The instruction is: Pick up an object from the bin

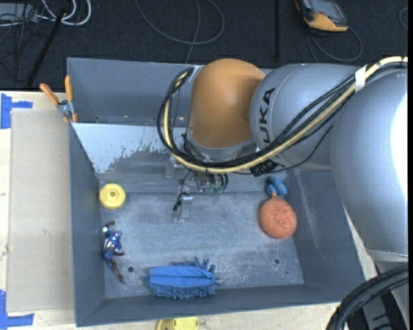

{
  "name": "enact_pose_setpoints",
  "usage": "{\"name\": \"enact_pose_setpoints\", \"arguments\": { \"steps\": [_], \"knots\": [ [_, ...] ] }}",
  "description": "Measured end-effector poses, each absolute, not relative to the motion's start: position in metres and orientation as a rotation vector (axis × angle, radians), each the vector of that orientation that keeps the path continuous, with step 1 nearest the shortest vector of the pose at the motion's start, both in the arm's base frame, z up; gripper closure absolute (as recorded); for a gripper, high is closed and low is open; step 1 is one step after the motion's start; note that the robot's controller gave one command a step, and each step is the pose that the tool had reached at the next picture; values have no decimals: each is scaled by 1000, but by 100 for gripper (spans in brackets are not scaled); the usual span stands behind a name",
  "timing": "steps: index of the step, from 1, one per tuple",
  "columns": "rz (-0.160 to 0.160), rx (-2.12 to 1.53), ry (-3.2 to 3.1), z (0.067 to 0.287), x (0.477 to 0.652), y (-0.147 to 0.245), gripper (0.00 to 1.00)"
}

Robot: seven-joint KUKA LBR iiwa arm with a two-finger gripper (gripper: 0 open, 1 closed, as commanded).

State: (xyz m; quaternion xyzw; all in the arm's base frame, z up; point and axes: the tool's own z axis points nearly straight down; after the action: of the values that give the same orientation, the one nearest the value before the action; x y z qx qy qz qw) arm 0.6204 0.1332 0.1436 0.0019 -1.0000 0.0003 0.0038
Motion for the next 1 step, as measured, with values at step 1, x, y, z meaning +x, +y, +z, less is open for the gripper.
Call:
{"name": "enact_pose_setpoints", "arguments": {
  "steps": [1],
  "knots": [
    [0, 3, -3141, 149, 622, 133, 0]
  ]
}}
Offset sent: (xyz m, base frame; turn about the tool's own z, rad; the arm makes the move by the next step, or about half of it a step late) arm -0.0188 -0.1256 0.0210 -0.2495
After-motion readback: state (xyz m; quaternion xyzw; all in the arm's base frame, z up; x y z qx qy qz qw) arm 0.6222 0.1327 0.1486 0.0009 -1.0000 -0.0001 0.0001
